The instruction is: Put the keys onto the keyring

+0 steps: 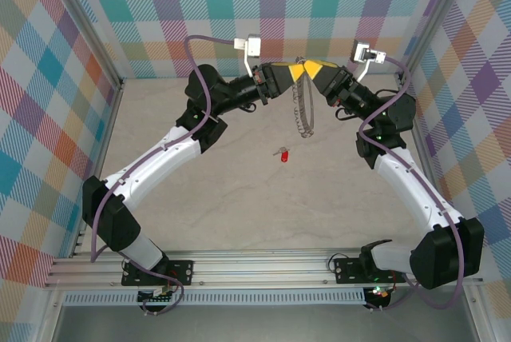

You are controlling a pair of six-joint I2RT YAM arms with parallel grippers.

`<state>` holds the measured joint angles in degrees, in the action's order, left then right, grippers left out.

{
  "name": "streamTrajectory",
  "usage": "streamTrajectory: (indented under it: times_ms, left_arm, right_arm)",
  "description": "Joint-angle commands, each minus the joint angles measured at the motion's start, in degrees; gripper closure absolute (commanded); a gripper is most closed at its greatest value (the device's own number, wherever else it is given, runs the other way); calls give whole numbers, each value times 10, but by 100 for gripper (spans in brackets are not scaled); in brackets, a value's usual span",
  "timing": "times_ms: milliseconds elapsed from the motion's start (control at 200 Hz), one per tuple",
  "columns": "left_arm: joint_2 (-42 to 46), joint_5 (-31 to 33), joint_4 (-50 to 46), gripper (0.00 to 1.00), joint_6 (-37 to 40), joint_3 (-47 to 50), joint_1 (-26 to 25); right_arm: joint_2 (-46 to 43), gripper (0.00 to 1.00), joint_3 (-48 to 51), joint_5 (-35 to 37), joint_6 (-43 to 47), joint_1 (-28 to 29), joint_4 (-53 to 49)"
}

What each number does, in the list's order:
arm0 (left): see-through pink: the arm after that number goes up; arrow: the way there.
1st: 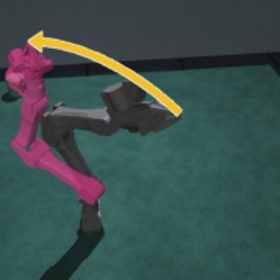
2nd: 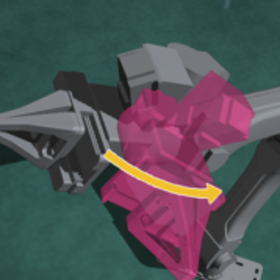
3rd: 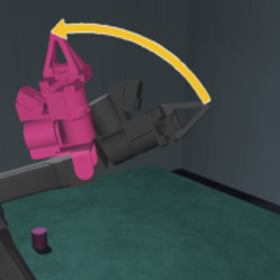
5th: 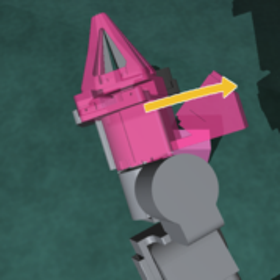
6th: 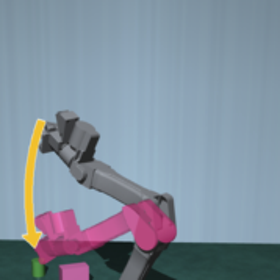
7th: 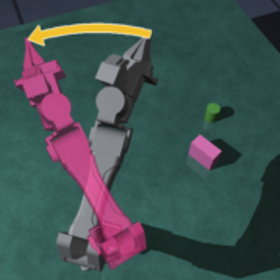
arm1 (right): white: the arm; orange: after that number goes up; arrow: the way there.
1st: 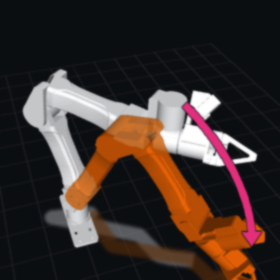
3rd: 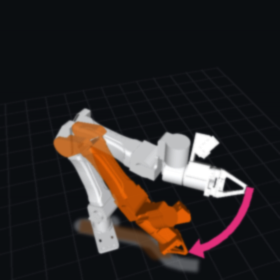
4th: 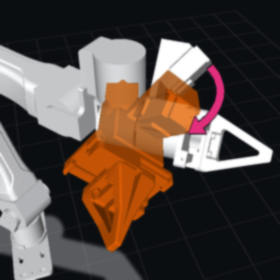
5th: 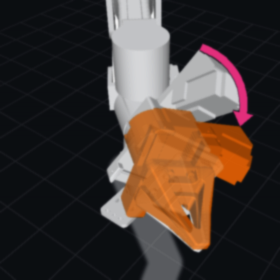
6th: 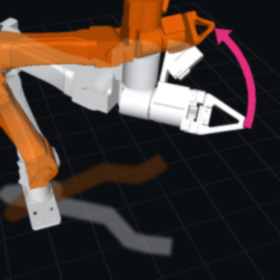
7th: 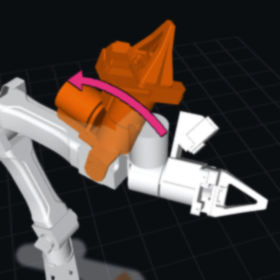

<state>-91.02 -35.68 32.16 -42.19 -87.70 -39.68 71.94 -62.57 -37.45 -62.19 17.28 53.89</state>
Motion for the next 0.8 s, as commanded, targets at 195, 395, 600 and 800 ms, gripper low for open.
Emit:
streamTrajectory:
  times_ms: [195, 395, 600, 800]
  left_arm:
    - [23, -10, -42, 100, 94, -21, -13]
    - [62, 8, -204, 100, 260, -49, -12]
    - [83, 23, -306, 100, 402, -66, -12]
    - [106, 44, -335, 100, 480, -57, -13]
  right_arm:
    - [-35, 50, 5, 17, 34, -6, -61]
    - [-92, 29, 40, 45, 63, -43, -172]
    - [-141, 27, 90, 70, 87, -58, -251]
    - [-172, 25, 114, 85, 112, -62, -310]
